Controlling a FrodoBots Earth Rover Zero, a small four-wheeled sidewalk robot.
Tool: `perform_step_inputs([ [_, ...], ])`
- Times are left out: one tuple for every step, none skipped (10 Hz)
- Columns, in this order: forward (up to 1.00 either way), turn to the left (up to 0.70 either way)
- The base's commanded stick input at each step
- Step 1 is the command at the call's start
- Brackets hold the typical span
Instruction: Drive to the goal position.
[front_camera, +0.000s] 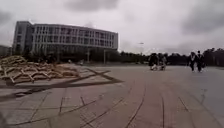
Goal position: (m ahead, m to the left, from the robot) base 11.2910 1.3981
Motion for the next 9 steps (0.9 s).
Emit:
perform_step_inputs([
  [0.53, -0.11],
  [0.53, -0.11],
  [0.53, -0.11],
  [0.53, -0.11],
  [0.53, -0.11],
  [0.53, -0.11],
  [0.53, -0.11],
  [0.53, -0.11],
  [0.53, -0.11],
])
